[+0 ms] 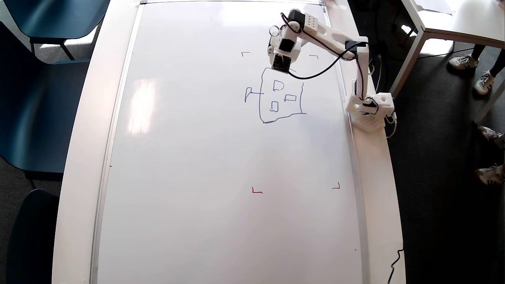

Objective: Draw on a whiteboard a robot head using a pen attached to the gripper

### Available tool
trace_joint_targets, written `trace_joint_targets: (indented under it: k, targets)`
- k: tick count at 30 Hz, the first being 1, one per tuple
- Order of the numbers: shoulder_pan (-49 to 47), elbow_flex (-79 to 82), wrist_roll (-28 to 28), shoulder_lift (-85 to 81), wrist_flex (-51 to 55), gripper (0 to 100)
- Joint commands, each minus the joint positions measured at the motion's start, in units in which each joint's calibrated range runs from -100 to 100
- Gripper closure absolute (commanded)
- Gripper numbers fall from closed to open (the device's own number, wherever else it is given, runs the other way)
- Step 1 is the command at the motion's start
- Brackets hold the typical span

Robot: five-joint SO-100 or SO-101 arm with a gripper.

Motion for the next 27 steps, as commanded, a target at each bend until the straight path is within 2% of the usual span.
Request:
trace_joint_targets:
  k: [1, 5, 17, 27]
  targets:
    - [-0.12, 11.72, 2.38, -10.11, 0.92, 99]
    - [-3.07, 22.25, 3.50, -14.30, 0.23, 99]
    - [-5.79, 48.12, 3.72, -28.56, -14.63, 99]
    - [-6.53, 56.84, 3.77, -33.17, -25.66, 99]
